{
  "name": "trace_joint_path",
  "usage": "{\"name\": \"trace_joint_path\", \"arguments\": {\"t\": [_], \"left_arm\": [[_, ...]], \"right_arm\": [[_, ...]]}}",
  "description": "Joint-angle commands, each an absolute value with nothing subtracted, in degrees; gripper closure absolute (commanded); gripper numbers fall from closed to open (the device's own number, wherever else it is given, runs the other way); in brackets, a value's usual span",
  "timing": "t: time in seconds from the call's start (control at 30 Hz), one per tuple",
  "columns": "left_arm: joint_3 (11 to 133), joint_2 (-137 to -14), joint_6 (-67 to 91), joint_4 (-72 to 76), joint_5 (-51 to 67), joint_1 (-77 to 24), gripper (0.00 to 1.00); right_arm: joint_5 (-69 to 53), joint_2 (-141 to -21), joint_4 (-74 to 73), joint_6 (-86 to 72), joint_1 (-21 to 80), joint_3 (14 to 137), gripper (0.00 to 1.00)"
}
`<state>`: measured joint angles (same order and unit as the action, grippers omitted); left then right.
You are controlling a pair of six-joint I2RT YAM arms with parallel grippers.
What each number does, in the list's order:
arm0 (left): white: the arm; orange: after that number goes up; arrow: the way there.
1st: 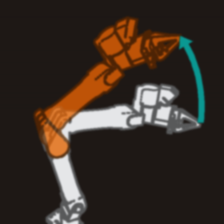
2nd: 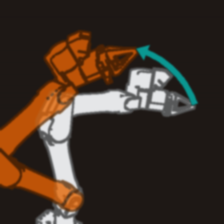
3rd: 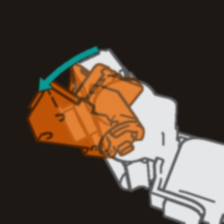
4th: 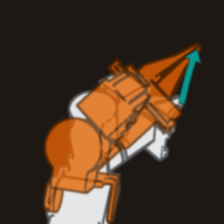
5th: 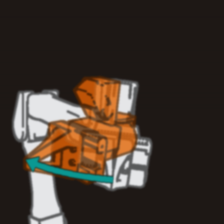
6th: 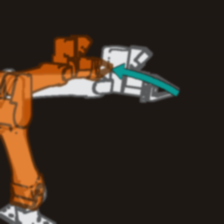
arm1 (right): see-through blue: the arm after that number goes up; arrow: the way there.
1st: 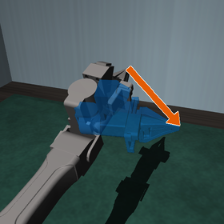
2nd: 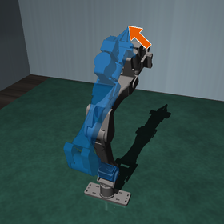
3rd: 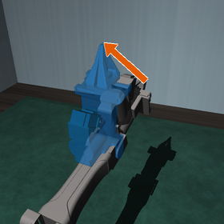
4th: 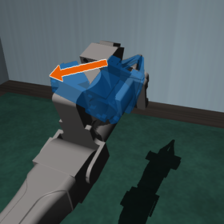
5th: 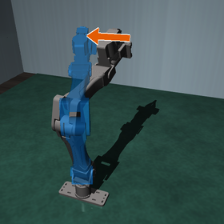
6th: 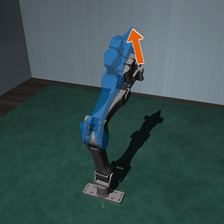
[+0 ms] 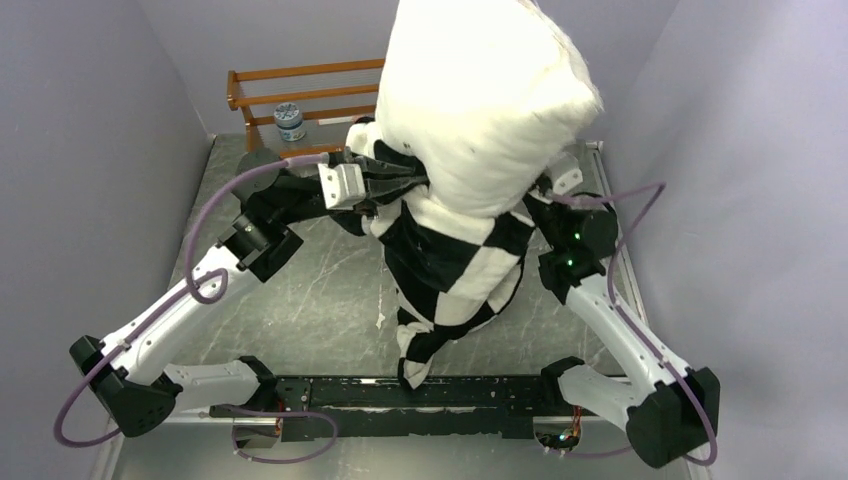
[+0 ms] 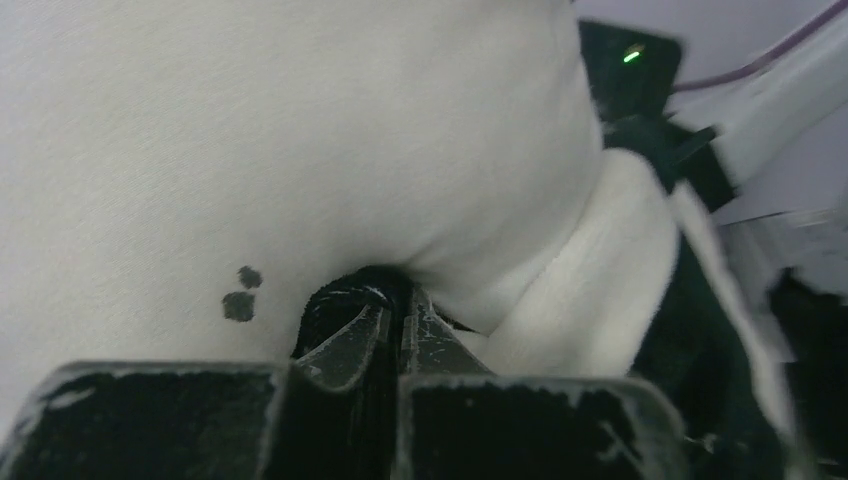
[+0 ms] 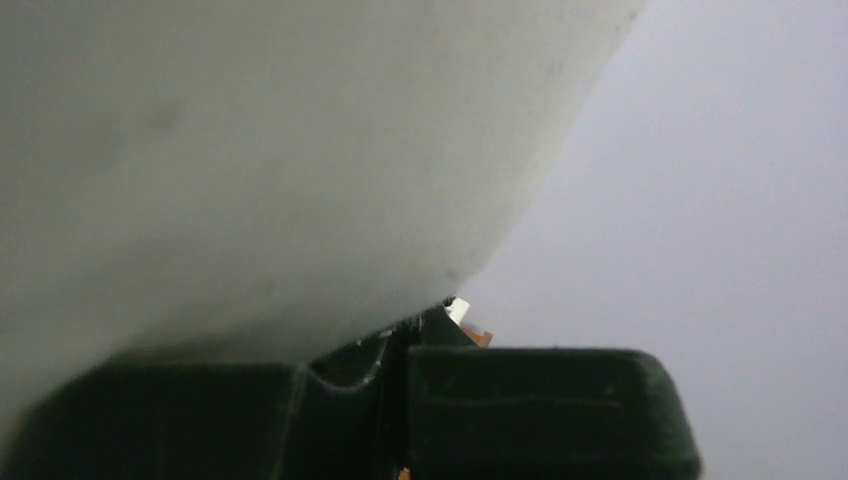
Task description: Put the pillow into the pillowcase
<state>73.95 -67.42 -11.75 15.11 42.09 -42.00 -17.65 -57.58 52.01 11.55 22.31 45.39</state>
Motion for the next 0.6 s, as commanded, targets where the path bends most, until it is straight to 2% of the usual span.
{"name": "trace_joint_path", "arguments": {"t": [0.0,0.1,0.3,0.57], "left_arm": [[73.06,-68.77,-31.56,25.11,22.46,-41.74,0.95],[74.26,-71.98,-33.97,35.3,15.61,-41.25,0.95],[82.73,-78.9,-32.87,41.42,19.0,-41.11,0.95],[75.39,-77.04,-34.29,48.01,19.68,-41.89,0.95]], "right_arm": [[-17.79,-59.91,56.74,18.05,22.41,53.56,1.0],[-16.42,-61.95,57.2,20.18,22.4,55.6,1.0],[-13.95,-66.1,58.41,24.01,22.24,61.2,1.0],[-14.94,-65.61,57.07,27.48,21.93,60.5,1.0]]}}
